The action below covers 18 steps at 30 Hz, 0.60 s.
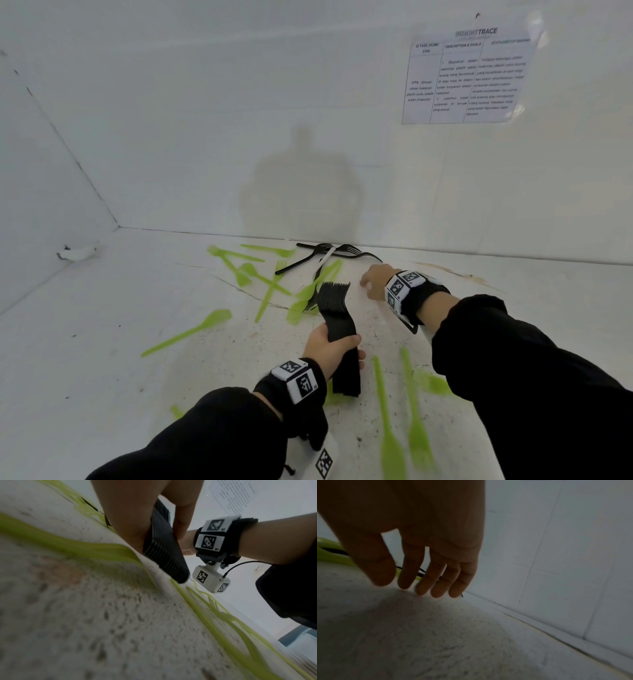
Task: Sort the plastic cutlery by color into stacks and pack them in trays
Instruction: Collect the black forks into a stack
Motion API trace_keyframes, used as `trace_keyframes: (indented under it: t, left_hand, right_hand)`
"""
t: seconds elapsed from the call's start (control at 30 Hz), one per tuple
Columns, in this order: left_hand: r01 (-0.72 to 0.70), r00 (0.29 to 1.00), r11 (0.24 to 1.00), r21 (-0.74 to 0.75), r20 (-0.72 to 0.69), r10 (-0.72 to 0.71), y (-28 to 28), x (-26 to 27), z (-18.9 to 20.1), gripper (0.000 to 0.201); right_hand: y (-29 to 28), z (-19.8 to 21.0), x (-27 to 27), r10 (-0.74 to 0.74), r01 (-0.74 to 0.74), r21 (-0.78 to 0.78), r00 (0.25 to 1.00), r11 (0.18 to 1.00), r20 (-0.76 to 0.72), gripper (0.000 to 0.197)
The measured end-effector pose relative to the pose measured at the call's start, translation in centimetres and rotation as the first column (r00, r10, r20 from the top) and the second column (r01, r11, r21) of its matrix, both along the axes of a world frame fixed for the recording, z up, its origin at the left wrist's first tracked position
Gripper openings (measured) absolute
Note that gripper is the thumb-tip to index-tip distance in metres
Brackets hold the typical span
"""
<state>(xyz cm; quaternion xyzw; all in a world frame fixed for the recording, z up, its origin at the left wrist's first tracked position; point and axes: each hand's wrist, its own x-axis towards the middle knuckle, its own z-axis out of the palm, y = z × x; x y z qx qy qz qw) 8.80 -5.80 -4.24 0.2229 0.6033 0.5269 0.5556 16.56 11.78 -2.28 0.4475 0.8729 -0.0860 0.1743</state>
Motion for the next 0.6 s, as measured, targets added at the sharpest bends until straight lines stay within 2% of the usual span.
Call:
trace_keyframes:
  t: [0.07, 0.13, 0.23, 0.33, 0.43, 0.53, 0.6]
  left_hand:
    - [-0.005, 1.0, 1.0, 0.007, 0.006, 0.005, -0.1, 0.0, 0.1, 0.016]
    - [-0.008, 1.0, 1.0, 0.01, 0.009, 0.008, -0.1, -0.1, 0.1, 0.016]
    - [-0.008, 1.0, 1.0, 0.007, 0.009, 0.008, -0.1, -0.3, 0.2, 0.016]
    - [-0.015, 1.0, 1.0, 0.009, 0.01, 0.015, 0.0, -0.5, 0.1, 0.016]
    - [-0.015, 1.0, 1.0, 0.013, -0.002, 0.015, 0.1, -0.6, 0.0, 0.016]
    - [-0.019, 1.0, 1.0, 0.015, -0.002, 0.019, 0.3, -0.6, 0.1, 0.017]
    - [-0.013, 1.0, 1.0, 0.013, -0.002, 0.013, 0.3, -0.4, 0.1, 0.016]
  right_hand:
    - [0.0, -0.2, 0.0, -0.053, 0.053, -0.003, 0.991, 0.999, -0.123, 0.038]
    - [0.2, -0.5, 0.1, -0.081, 0.095, 0.053, 0.972, 0.994, -0.221, 0.043]
    - [0.5, -0.4, -0.4, -0.099, 0.122, 0.119, 0.978, 0.985, -0.185, 0.061]
    - [1.2, -0.8, -0.5, -0.151, 0.16, 0.057, 0.979, 0.986, -0.139, 0.069]
    - [1.4, -1.5, -0.1, -0.176, 0.183, 0.033, 0.973, 0.983, -0.152, 0.063]
    - [1.2, -1.4, 0.3, -0.162, 0.179, 0.115, 0.977, 0.977, -0.137, 0.047]
    - [1.2, -1.4, 0.7, -0.176, 0.188, 0.086, 0.976, 0.978, -0.131, 0.038]
